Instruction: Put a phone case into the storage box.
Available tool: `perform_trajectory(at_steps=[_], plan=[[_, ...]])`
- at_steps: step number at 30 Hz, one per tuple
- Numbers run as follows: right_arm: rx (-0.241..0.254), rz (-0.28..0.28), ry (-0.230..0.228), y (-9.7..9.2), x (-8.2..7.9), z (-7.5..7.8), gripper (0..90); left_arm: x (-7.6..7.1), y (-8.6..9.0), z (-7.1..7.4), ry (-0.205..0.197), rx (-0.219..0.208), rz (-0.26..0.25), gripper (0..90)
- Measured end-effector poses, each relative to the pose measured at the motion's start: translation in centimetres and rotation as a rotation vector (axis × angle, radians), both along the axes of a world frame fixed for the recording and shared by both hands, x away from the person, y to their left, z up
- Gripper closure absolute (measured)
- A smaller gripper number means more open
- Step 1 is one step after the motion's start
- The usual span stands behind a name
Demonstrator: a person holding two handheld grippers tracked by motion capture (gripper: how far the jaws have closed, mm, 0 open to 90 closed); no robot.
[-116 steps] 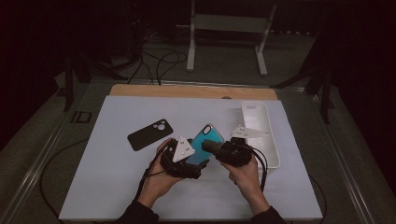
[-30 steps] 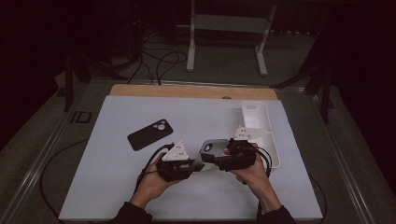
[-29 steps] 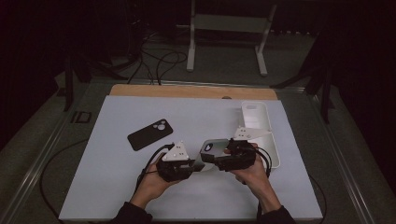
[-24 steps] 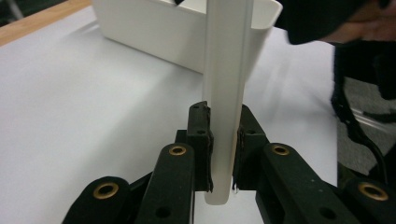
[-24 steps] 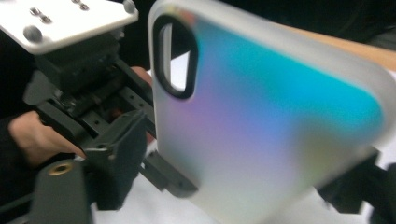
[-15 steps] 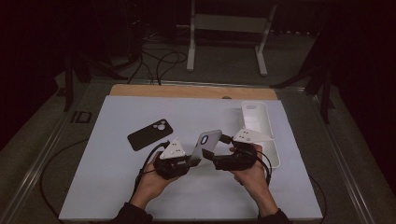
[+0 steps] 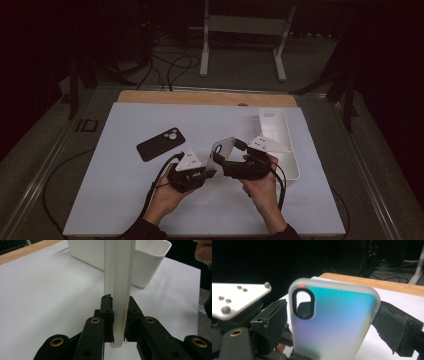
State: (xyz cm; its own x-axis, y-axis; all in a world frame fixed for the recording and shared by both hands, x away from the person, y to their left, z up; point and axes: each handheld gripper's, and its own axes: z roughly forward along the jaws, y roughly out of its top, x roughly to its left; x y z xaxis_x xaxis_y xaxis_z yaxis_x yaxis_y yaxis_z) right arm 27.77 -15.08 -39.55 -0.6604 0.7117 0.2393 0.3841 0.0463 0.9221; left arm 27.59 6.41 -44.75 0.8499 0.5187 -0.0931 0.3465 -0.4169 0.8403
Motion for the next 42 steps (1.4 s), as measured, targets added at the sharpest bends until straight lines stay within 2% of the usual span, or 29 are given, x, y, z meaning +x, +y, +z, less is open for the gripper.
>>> perform_trajectory(at_steps=[5,11,20,24,30,34,42], plan=[[-0.019,-0.034,-0.007,0.8,0.1,0.2,15.4,-0.2,-0.2,0.0,0.005,-0.011,0.003,80.8],[-0.008,-0.058,-0.007,1.3,0.2,0.2,16.3,-0.4,-0.3,0.1,0.012,-0.025,0.003,80.7],[-0.047,-0.041,-0.031,1.5,0.0,0.5,17.0,-0.4,-0.3,0.0,0.004,-0.024,0.005,80.5],[-0.048,-0.029,-0.037,1.4,0.0,0.6,17.0,-0.4,-0.1,0.1,0.0,-0.033,0.0,78.9],[-0.049,-0.047,-0.046,1.1,0.1,0.8,17.0,-0.5,0.7,0.5,-0.004,-0.056,0.01,60.7],[-0.055,-0.052,-0.049,1.0,0.2,0.9,17.0,-0.5,1.3,0.6,-0.007,-0.062,0.025,53.7],[-0.059,-0.05,-0.047,0.8,0.4,1.0,17.1,-0.9,2.1,0.6,-0.047,-0.039,0.086,33.6]])
